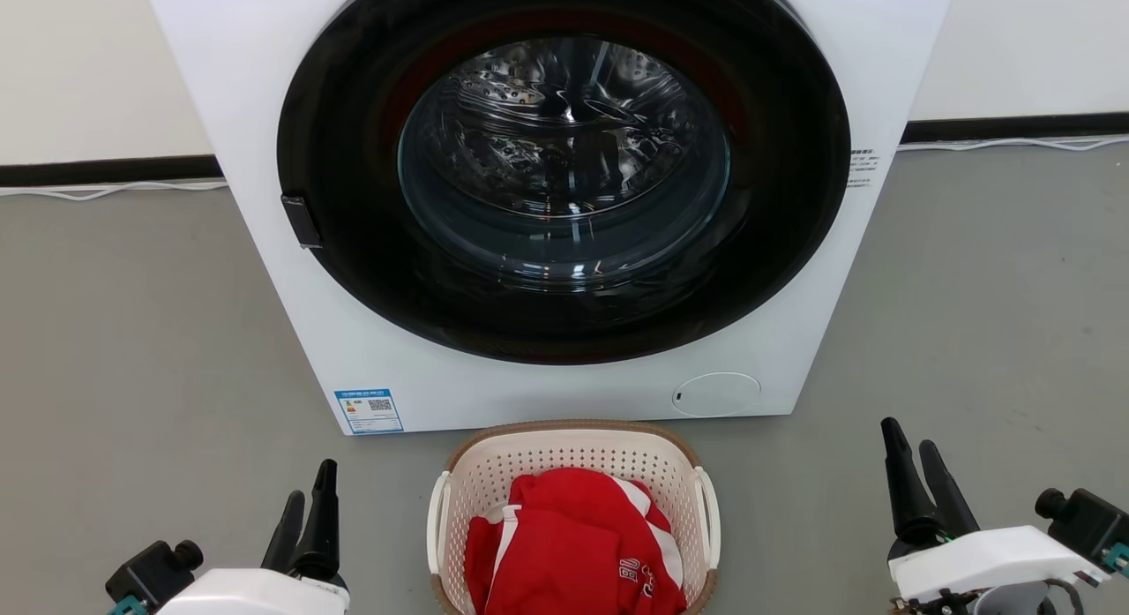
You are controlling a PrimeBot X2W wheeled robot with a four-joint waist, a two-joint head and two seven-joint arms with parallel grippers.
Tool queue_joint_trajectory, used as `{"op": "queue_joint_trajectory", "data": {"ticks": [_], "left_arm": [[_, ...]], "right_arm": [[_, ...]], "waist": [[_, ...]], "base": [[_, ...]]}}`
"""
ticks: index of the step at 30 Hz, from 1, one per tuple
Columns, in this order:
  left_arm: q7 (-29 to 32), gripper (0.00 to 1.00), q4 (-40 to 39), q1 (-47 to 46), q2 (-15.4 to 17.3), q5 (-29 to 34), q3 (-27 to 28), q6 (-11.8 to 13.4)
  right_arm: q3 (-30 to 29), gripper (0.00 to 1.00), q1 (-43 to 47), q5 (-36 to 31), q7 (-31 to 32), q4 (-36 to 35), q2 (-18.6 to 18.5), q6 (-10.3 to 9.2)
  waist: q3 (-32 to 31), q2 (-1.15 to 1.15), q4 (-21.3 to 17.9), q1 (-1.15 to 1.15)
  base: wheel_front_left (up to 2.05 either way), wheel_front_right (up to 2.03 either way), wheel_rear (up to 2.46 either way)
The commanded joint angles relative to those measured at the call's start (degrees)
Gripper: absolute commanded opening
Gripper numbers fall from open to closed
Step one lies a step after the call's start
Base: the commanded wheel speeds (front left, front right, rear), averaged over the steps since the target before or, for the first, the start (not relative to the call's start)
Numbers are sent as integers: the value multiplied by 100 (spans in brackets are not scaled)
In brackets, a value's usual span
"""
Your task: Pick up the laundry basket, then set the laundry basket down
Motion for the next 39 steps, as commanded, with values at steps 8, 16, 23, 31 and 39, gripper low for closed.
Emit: {"op": "queue_joint_trajectory", "data": {"ticks": [8,16,23,31,39], "left_arm": [[-195,100,-168,-134,63,654,95,-29],[-330,100,-161,-120,68,1175,95,-32],[-447,100,-158,-103,72,1629,97,-34],[-582,100,-166,-79,76,2164,101,-37],[-717,100,-146,-75,81,2693,92,-40]], "right_arm": [[131,100,-191,-683,-223,-95,-126,26],[177,100,-172,-1243,-358,-80,-158,29],[211,100,-148,-1738,-475,-54,-177,31],[249,100,-132,-2298,-610,-20,-200,34],[277,100,-129,-2843,-744,1,-217,37]], "waist": [[-12,0,7,0],[-27,0,15,0],[-42,0,29,0],[-50,0,45,0],[-44,0,70,0]], "base": [[0,0,0],[0,0,0],[0,0,0],[0,0,0],[0,0,0]]}}
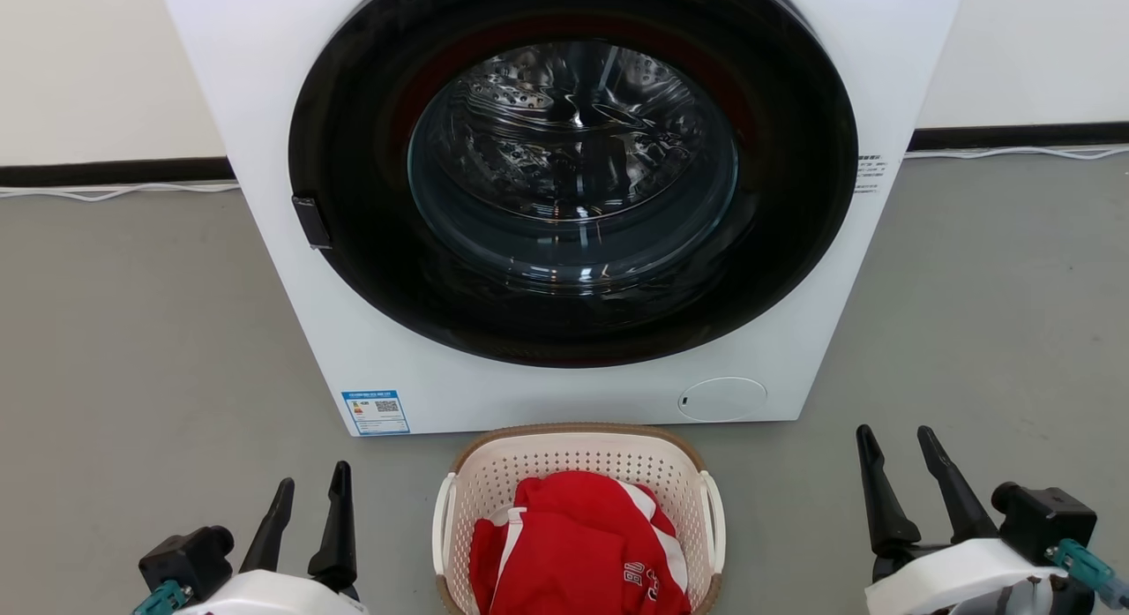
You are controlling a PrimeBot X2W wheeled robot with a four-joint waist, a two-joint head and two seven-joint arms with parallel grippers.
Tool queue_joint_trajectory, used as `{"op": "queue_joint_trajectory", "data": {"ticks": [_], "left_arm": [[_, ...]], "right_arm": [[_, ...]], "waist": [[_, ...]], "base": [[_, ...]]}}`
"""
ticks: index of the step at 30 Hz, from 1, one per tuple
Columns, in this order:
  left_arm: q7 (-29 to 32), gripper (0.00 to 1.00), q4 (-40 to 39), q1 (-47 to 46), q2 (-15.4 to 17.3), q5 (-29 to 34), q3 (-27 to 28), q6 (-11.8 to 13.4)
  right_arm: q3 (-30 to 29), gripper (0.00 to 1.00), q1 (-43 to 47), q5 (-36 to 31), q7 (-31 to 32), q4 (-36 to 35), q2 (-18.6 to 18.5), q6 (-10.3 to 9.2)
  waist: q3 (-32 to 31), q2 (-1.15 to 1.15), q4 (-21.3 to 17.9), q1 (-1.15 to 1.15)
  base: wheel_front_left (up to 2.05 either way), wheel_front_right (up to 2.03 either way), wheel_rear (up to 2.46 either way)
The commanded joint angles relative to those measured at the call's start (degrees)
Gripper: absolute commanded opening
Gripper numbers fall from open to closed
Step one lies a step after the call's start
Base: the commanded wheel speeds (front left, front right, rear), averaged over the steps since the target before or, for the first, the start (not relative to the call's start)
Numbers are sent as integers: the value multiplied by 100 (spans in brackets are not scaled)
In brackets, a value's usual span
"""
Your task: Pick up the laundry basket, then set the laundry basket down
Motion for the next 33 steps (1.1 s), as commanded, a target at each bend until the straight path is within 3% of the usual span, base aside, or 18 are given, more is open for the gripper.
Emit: {"op": "queue_joint_trajectory", "data": {"ticks": [1,21,33], "left_arm": [[-97,100,-141,-104,67,213,112,-35],[-430,100,-136,-54,90,1472,110,-42],[-430,100,-129,-78,89,1472,123,-42]], "right_arm": [[112,100,-131,-212,-115,-112,-96,35],[205,100,-104,-1543,-448,-83,-163,42],[116,100,-99,-1512,-448,-28,-104,42]], "waist": [[-1,0,6,0],[-15,0,38,0],[13,0,22,0]], "base": [[0,0,0],[0,0,0],[0,0,0]]}}
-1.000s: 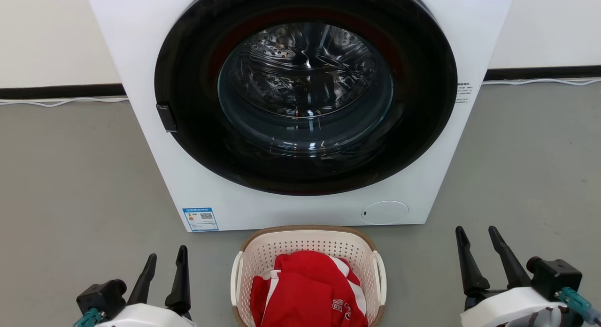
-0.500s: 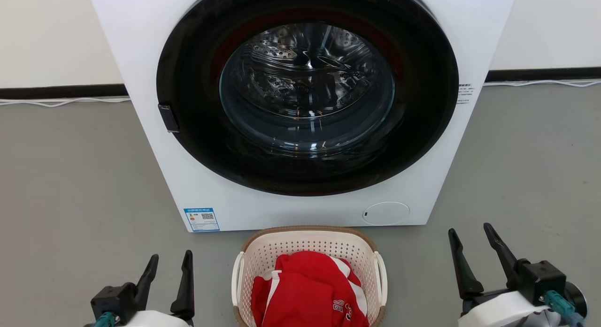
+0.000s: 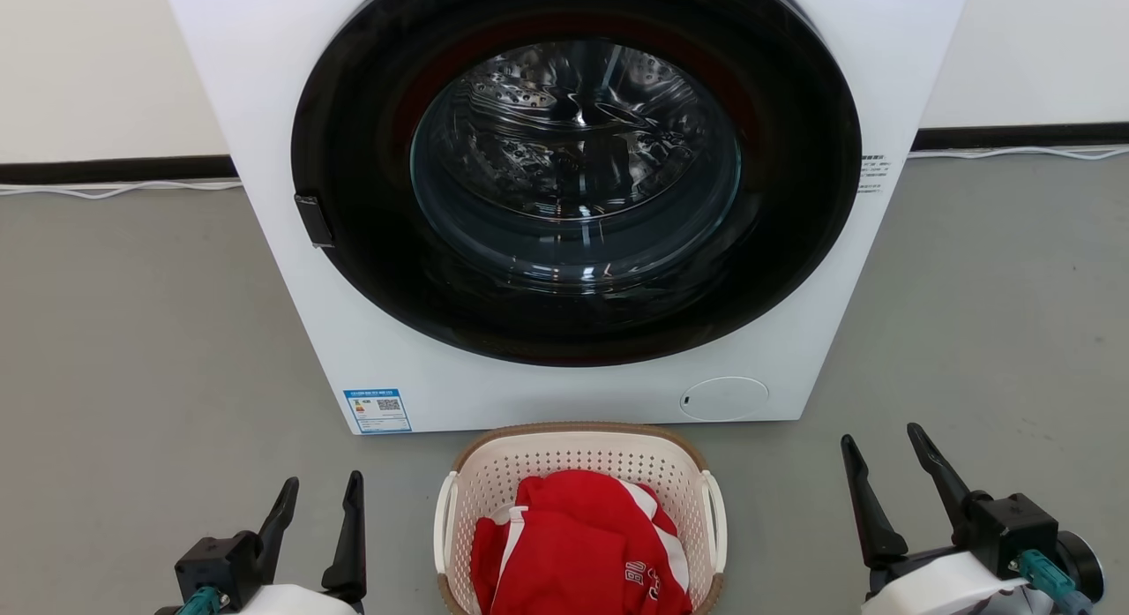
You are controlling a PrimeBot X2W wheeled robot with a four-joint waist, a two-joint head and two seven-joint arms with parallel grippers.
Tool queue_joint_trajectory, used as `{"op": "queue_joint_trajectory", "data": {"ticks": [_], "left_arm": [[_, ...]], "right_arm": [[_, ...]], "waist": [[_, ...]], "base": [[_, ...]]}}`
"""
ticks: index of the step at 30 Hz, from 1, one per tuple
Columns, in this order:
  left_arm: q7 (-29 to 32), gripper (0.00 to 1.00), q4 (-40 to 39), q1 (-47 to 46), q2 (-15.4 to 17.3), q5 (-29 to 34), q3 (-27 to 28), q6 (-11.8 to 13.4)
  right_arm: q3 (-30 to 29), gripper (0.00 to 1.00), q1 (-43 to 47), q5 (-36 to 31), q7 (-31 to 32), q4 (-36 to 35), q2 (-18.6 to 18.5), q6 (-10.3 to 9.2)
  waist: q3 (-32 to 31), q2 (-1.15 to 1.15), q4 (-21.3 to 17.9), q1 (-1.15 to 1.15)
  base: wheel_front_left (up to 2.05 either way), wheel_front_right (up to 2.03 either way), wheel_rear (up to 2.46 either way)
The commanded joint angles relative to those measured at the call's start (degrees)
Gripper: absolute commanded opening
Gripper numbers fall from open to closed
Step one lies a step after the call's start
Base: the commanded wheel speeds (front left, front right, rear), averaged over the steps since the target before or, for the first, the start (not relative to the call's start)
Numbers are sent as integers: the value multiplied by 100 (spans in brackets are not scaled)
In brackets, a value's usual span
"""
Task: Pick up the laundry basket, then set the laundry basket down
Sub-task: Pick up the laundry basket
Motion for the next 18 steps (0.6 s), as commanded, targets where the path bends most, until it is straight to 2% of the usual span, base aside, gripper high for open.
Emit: {"op": "queue_joint_trajectory", "data": {"ticks": [1,18], "left_arm": [[-61,100,-127,-167,67,50,163,-34],[-61,100,-91,-274,75,32,85,-34]], "right_arm": [[97,100,-105,-11,-79,-123,-43,37],[42,100,-186,52,-79,-59,-4,37]], "waist": [[6,0,-1,0],[142,0,28,0]], "base": [[0,0,0],[0,0,0]]}}
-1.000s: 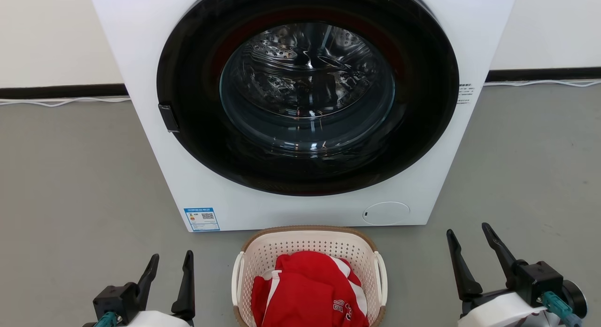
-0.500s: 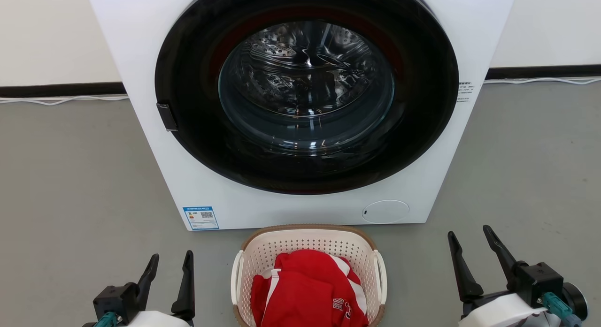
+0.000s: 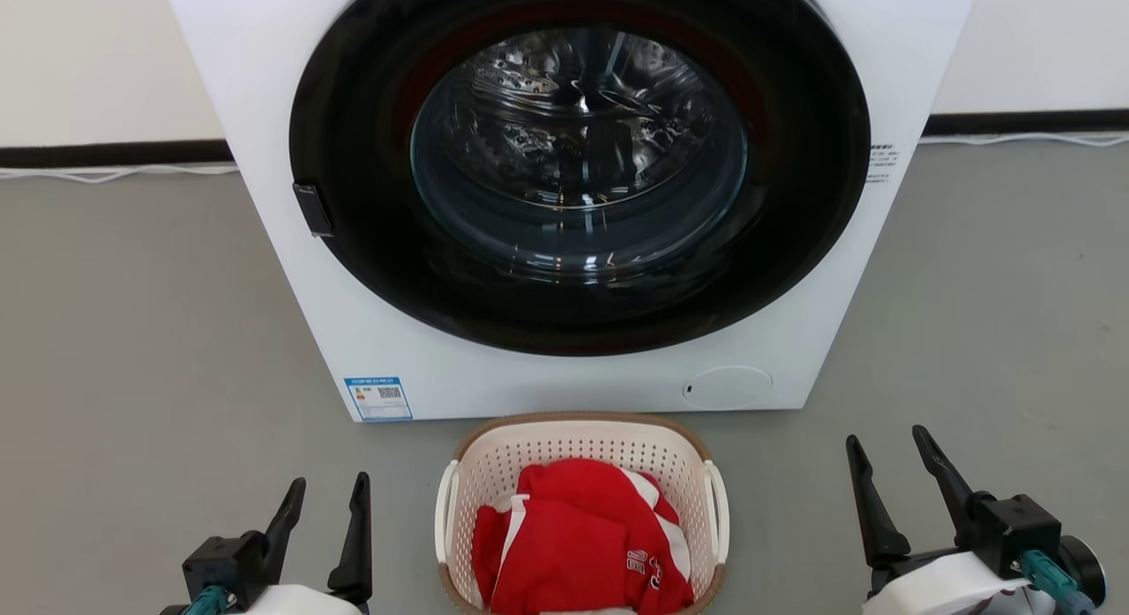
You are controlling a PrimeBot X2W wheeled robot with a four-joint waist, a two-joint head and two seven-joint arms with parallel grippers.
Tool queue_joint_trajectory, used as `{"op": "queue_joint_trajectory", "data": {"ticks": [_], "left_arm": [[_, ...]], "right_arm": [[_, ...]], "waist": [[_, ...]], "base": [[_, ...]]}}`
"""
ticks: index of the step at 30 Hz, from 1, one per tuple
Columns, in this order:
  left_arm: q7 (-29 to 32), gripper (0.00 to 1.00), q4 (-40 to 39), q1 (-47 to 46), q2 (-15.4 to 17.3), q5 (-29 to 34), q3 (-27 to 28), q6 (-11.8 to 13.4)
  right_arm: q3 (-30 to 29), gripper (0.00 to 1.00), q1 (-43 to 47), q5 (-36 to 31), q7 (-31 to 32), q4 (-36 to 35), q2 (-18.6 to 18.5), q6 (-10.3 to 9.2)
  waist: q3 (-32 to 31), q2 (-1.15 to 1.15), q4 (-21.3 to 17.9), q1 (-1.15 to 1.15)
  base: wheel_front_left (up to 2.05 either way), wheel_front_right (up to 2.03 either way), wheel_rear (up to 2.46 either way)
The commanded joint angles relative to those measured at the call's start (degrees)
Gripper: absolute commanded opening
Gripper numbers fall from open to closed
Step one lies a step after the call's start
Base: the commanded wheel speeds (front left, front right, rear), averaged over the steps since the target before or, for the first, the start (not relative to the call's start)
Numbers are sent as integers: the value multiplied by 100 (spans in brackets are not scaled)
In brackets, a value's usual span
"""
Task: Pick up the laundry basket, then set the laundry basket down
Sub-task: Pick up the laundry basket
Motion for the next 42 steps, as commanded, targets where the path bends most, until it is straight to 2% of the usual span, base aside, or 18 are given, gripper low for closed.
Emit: {"op": "queue_joint_trajectory", "data": {"ticks": [1,7,12,25,30,33,42], "left_arm": [[-61,100,-112,-288,74,28,139,-34],[-61,100,-13,-562,107,-29,47,-34],[-61,100,360,-986,187,-84,-134,-34],[-61,100,2484,-2776,419,-479,-821,-34],[-60,100,3207,-3419,417,-818,-998,-34],[-30,100,3628,-3749,437,-939,-1166,-34],[-45,100,4177,-4358,456,-1280,-1518,-34]], "right_arm": [[106,100,-201,22,-79,-110,-35,35],[182,100,-464,-37,-79,78,-8,35],[216,100,-947,21,-79,584,16,35],[390,100,-2680,111,-79,2669,82,35],[499,100,-3239,125,-78,3324,115,35],[563,100,-3500,137,-78,3629,156,35],[777,100,-3907,203,-78,3973,277,35]], "waist": [[52,0,6,0],[443,0,5,0],[928,0,-12,0],[2413,0,66,0],[2886,0,116,0],[3127,0,121,0],[3626,0,77,0]], "base": [[0,0,0],[0,0,0],[0,0,0],[0,0,0],[0,0,0],[0,0,0],[0,0,0]]}}
